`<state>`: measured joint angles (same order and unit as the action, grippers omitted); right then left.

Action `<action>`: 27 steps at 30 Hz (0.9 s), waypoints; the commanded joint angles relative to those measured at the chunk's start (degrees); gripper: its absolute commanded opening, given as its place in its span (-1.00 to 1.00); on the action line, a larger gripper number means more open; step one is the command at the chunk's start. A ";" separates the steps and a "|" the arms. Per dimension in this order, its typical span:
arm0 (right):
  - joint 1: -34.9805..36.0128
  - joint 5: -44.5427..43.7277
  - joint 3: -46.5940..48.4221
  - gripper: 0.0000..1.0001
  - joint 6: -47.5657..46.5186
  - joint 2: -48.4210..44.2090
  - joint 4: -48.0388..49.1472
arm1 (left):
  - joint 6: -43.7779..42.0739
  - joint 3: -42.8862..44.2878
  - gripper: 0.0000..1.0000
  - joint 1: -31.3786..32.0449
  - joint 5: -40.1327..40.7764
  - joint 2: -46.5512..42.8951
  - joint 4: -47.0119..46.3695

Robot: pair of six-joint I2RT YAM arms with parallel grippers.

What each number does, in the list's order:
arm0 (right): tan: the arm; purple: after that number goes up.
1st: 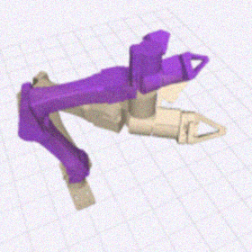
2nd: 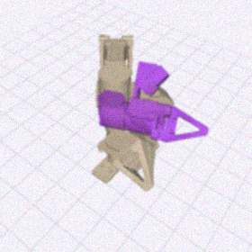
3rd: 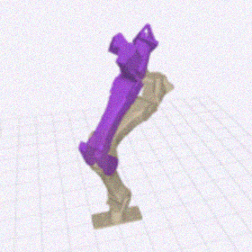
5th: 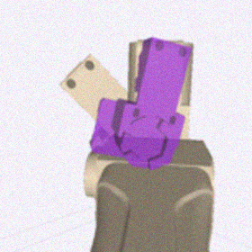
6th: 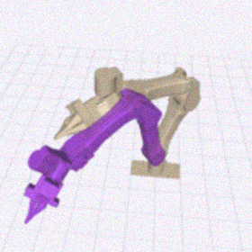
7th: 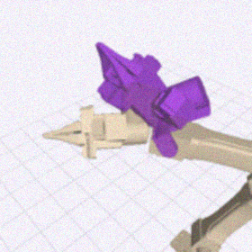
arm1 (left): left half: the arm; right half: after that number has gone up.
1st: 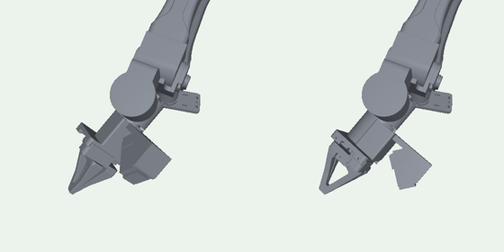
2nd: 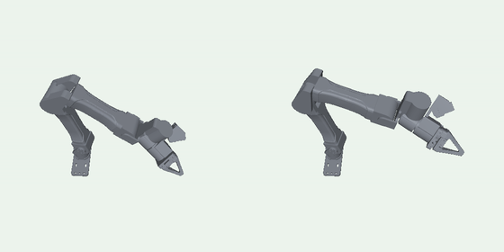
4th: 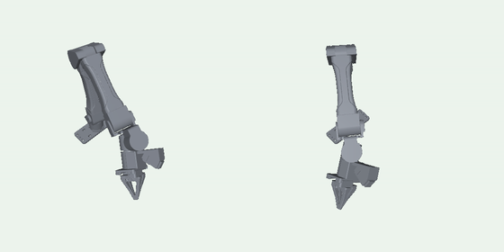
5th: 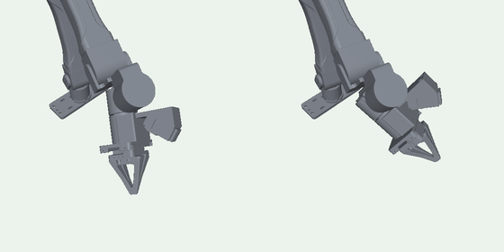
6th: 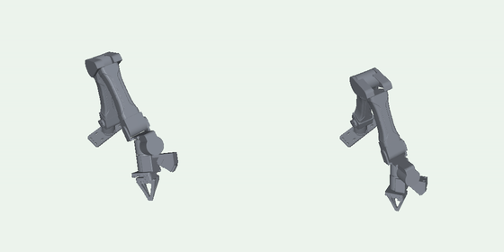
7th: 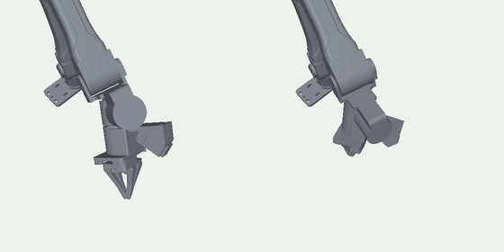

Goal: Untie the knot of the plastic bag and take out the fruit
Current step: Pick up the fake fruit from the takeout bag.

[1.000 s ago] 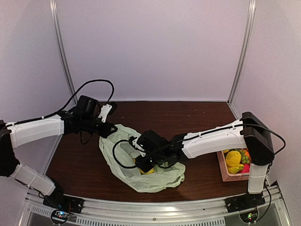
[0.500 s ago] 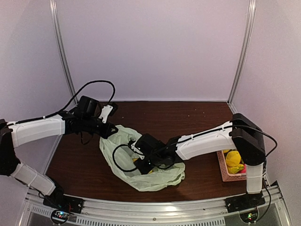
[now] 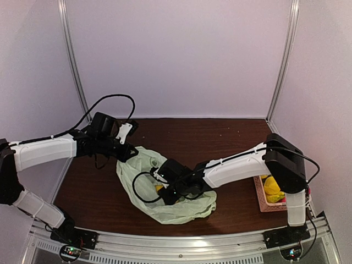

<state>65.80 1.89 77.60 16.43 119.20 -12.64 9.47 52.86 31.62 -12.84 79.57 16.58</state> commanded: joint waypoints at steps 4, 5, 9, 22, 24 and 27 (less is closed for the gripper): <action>-0.26 0.91 -2.43 -0.45 0.68 -4.87 0.97 | -0.74 1.02 -1.00 0.29 -0.13 0.32 -1.46; -0.28 0.93 -2.94 -0.46 0.90 -5.78 1.52 | -0.67 1.02 -1.00 0.29 -0.03 0.25 -1.44; -0.32 1.71 -5.90 -0.46 2.13 -10.47 4.04 | 0.00 0.93 -1.00 0.20 0.72 -0.18 -1.55; -1.95 5.36 -19.83 -0.42 7.68 -29.23 19.37 | 1.19 0.74 -1.00 -2.01 1.85 -1.10 -1.49; -2.31 6.69 -21.14 -0.41 7.97 -30.60 21.24 | 1.41 0.90 -1.00 -2.40 1.97 -0.82 -1.23; -2.82 7.63 -22.32 -0.41 8.33 -32.06 22.48 | 1.63 1.02 -1.00 -2.82 2.35 -0.73 -0.95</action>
<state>63.72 7.11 57.17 23.27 89.19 5.26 10.15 52.86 29.71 -11.35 79.29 16.45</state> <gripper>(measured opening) 0.417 0.004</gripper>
